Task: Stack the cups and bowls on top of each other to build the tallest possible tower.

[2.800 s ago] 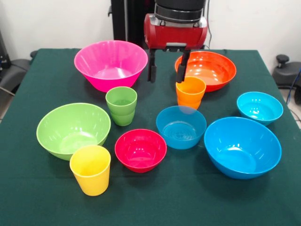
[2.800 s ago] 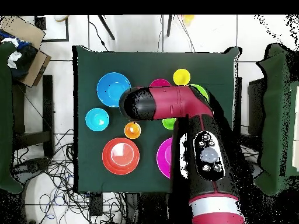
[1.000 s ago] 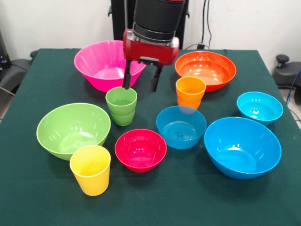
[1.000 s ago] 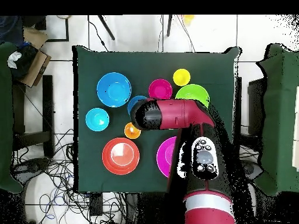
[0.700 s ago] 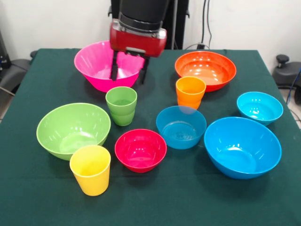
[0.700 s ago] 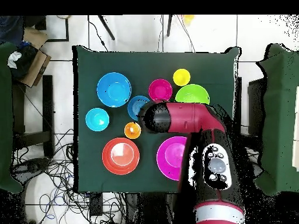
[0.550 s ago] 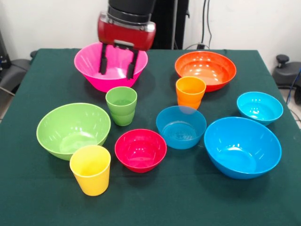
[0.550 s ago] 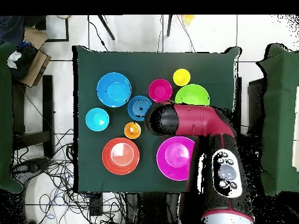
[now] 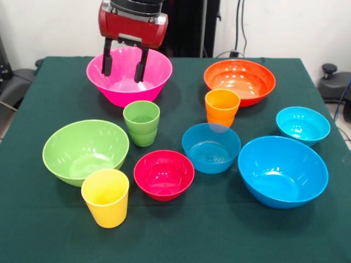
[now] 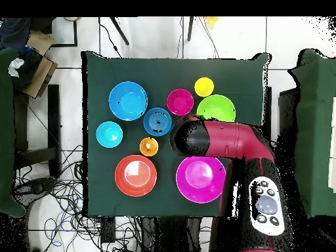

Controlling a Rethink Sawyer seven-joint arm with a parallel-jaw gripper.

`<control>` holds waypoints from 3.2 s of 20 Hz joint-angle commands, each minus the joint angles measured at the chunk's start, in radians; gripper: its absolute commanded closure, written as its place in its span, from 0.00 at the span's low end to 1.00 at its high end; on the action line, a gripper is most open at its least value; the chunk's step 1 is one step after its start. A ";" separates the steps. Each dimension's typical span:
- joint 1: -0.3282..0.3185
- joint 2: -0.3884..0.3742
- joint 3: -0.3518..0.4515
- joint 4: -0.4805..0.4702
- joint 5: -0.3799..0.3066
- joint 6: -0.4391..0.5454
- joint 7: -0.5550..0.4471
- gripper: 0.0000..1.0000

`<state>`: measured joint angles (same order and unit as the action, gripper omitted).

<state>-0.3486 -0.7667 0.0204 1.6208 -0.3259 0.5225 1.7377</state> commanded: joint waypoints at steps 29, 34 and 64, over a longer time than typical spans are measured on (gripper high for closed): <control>0.001 -0.011 0.124 0.068 0.061 0.112 -0.030 0.00; -0.003 -0.013 0.127 0.072 0.058 0.111 -0.032 0.00; 0.032 0.034 0.131 -0.005 0.007 0.117 -0.036 0.00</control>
<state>-0.3428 -0.7875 0.0656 1.6403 -0.2795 0.5699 1.7377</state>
